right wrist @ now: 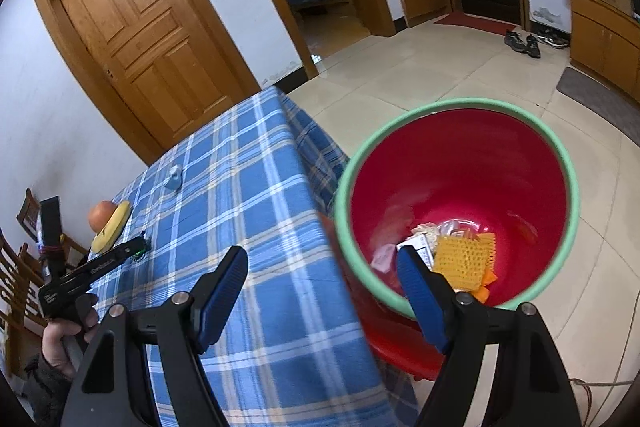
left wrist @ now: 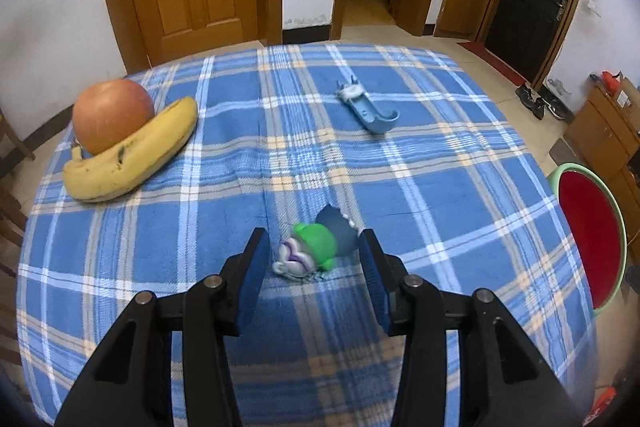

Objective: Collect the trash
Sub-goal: 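Move both tools back to the table and grasp the green toy figure with the left tool, then grasp the blue plastic clip with the right tool while the left tool holds the toy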

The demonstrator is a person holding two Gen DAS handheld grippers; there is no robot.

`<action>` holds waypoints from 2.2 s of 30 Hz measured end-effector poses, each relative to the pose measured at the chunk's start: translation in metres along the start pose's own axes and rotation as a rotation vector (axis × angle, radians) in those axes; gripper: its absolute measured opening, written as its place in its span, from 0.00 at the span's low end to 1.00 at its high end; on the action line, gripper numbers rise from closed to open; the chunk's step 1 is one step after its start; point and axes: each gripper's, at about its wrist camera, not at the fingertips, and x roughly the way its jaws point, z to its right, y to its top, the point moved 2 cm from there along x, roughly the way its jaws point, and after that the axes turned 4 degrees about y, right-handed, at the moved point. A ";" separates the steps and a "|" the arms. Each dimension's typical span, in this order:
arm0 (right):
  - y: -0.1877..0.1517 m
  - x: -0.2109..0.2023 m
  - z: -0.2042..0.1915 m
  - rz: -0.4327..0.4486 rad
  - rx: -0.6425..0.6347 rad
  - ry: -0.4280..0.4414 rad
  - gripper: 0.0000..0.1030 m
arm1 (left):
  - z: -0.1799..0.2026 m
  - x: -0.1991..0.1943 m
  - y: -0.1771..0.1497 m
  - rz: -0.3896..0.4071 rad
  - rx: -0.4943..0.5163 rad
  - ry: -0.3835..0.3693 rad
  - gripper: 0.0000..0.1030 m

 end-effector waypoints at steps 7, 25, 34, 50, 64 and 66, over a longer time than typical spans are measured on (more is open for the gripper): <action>0.004 0.025 -0.032 -0.064 -0.075 0.019 0.77 | 0.002 0.009 0.001 0.007 0.013 -0.012 0.44; 0.035 0.091 -0.128 -0.130 -0.268 0.085 0.76 | -0.055 -0.004 0.009 0.070 -0.179 -0.015 0.29; 0.041 0.144 -0.169 -0.158 -0.305 0.120 0.74 | -0.090 -0.010 0.005 0.106 -0.316 -0.019 0.29; 0.052 0.218 -0.218 -0.189 -0.436 0.076 0.42 | -0.094 -0.010 0.004 0.112 -0.326 -0.011 0.29; 0.043 0.211 -0.205 -0.223 -0.424 0.079 0.19 | -0.091 -0.012 0.004 0.116 -0.323 -0.028 0.29; 0.039 0.203 -0.203 -0.228 -0.414 0.095 0.19 | -0.088 -0.013 0.003 0.118 -0.319 -0.031 0.29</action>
